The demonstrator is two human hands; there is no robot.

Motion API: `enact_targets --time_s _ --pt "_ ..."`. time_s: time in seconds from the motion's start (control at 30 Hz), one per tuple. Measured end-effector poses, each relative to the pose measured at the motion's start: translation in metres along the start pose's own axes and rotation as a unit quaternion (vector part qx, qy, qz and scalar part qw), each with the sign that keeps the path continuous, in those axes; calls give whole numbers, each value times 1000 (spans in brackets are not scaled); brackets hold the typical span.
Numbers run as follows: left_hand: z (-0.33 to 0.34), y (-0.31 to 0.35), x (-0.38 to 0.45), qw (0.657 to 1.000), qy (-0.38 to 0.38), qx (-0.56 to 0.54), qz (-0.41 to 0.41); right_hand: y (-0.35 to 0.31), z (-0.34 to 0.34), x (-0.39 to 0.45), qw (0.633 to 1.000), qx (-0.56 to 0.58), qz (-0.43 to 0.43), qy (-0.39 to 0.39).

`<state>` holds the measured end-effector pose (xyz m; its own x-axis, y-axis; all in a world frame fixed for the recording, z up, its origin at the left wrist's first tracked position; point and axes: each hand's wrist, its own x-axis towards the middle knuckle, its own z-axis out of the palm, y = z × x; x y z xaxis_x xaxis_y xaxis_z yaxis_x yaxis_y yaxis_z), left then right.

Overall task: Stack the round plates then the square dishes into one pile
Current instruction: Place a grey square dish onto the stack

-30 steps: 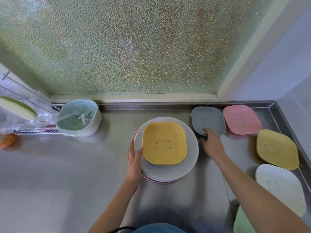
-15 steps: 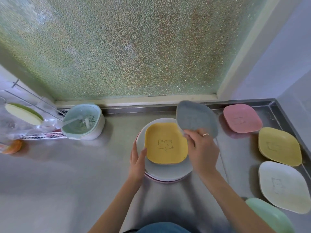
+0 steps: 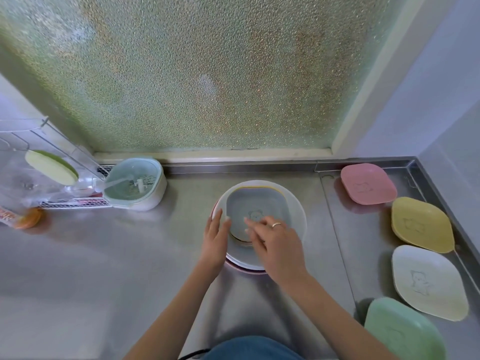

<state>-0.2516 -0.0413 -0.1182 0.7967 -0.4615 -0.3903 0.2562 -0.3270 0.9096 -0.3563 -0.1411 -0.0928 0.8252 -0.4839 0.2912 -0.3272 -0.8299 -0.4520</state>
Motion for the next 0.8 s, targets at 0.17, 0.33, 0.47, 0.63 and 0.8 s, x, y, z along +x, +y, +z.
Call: enact_targets --time_s 0.17,0.33,0.47,0.63,0.8 --pt "2 8 10 998 -2 47 36 29 0 12 987 -8 155 -42" --pt "7 5 23 983 -1 160 85 39 13 12 975 57 181 -114" --pt "8 1 25 982 0 166 87 41 16 10 976 75 183 -93" --pt "0 -5 25 1000 24 -10 17 60 5 15 979 108 173 -15" --pt "0 -23 26 997 17 -40 -68 116 -5 25 968 3 250 34"
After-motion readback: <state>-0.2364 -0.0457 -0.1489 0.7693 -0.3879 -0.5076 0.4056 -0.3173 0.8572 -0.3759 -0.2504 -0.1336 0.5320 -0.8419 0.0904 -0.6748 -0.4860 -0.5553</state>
